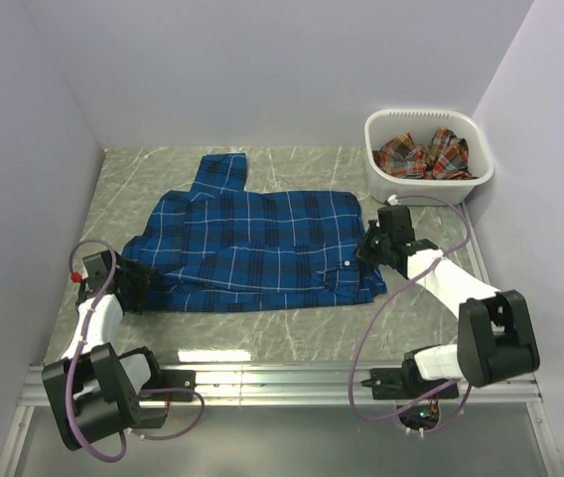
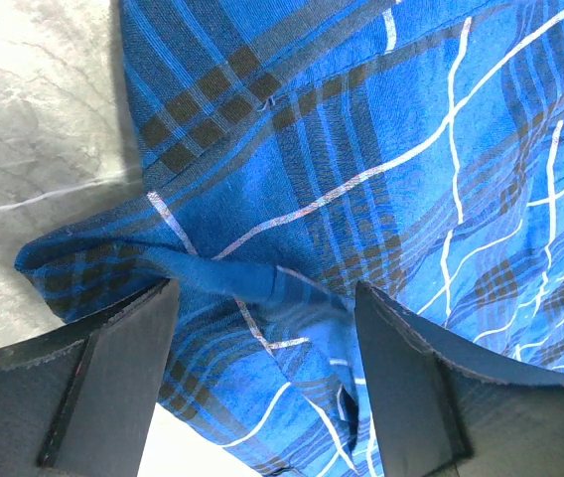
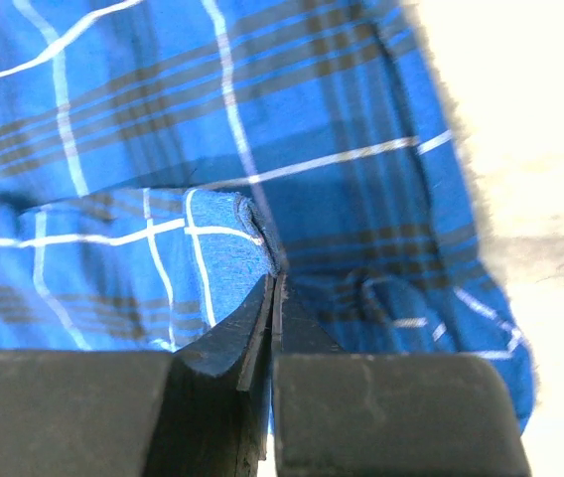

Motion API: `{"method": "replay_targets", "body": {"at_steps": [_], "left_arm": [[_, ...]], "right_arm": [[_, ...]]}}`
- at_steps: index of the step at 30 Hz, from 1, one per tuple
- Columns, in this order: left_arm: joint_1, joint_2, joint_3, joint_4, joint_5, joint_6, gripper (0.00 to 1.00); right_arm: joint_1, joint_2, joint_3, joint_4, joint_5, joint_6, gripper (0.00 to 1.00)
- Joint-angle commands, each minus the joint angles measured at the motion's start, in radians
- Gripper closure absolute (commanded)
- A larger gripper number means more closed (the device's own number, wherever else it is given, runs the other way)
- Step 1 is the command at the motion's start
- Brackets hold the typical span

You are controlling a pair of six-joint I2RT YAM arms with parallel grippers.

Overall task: Fold and stack the long sleeve shirts
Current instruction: Fold the shirt

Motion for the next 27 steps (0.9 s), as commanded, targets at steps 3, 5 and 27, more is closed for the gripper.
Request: {"method": "replay_targets", "body": {"at_steps": [3, 5, 27], "left_arm": [[0.002, -0.029, -0.009, -0.024, -0.04, -0.009, 0.23], [0.002, -0.035, -0.009, -0.03, -0.053, -0.013, 0.23], [-0.041, -0.146, 0.259, -0.196, 0.081, 0.063, 0.19]], "right_arm": [[-0.005, 0.082, 0.084, -0.035, 0.134, -0.022, 1.0], [-0.007, 0.112, 0.101, -0.043, 0.17, -0.019, 1.0], [0.143, -0.096, 0.112, 0.049, -0.08, -0.003, 0.22]]}}
